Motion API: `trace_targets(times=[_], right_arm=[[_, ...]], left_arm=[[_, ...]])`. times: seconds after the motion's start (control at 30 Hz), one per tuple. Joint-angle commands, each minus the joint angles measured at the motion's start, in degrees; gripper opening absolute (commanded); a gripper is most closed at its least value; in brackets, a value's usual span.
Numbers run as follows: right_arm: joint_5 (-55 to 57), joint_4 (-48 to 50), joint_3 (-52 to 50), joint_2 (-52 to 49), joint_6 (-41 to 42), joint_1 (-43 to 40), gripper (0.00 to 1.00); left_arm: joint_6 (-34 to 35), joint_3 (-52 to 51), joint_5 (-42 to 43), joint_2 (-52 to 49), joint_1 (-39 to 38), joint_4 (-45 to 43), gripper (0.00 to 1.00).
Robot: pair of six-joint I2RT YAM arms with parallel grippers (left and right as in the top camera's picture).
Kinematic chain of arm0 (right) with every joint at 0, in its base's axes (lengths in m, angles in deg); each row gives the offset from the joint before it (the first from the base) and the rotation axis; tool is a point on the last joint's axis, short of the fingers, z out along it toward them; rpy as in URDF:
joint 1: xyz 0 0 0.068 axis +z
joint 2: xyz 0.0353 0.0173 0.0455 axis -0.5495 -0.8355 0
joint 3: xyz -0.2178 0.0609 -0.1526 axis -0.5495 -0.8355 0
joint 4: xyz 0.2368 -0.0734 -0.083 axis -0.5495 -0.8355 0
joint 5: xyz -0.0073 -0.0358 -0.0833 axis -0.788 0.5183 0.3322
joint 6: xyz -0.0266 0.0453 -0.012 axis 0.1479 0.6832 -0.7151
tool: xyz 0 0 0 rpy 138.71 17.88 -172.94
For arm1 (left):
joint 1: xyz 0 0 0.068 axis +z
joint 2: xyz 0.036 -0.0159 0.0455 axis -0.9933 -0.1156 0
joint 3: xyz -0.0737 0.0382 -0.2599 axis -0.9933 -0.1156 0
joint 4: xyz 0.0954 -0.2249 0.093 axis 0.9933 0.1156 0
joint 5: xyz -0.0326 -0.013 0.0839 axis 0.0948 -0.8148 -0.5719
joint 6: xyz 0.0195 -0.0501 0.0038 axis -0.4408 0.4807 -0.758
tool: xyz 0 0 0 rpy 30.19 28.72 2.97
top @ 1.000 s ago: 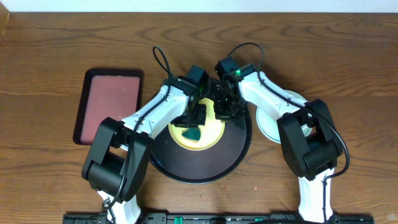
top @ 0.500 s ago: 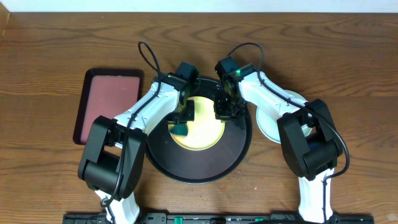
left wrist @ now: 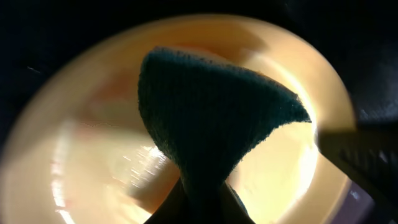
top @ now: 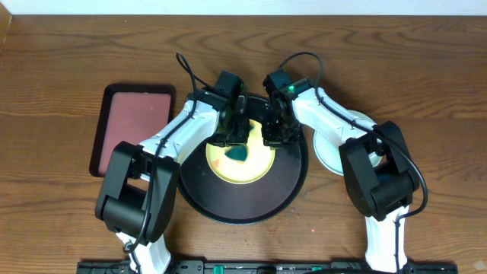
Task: Clean dirty plates on tray and stack at the side
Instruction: 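Scrub the yellow plate with the sponge in the left gripper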
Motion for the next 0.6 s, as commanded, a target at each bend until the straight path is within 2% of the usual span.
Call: trace_targets(times=[0.0,0.07,0.17,0.3,0.37,0.57], right_arm=[[1.9,0.2,-0.7,0.5,1.0,0.8,0.01],[1.9,0.2,-0.7,0.5,1.0,0.8,0.01],[1.9,0.3,-0.7,0.5,1.1,0.8,0.01],[1.9,0.3,-0.7,0.5,1.0,0.8,0.01],[1.9,0.2,-0.7,0.5,1.0,0.8,0.01],[1.9,0.2,-0.7,0.5,1.0,0.8,0.01]], left_arm=[[2.9,-0.3,-14.8,0.2,0.5,-0.3,0.07],[3.9,-0.3,-20.3,0.2,0.5,0.9,0.07],[4.0,-0.3,-19.8,0.2,0.4,3.9,0.07],[3.9,-0.3,-11.7,0.2,-0.2,8.7,0.07],[0.1,-0.5,-1.0,0.2,-2.1,10.2,0.07],[0.3,-1.2,6.5,-0.1,-3.8,8.2,0.07]])
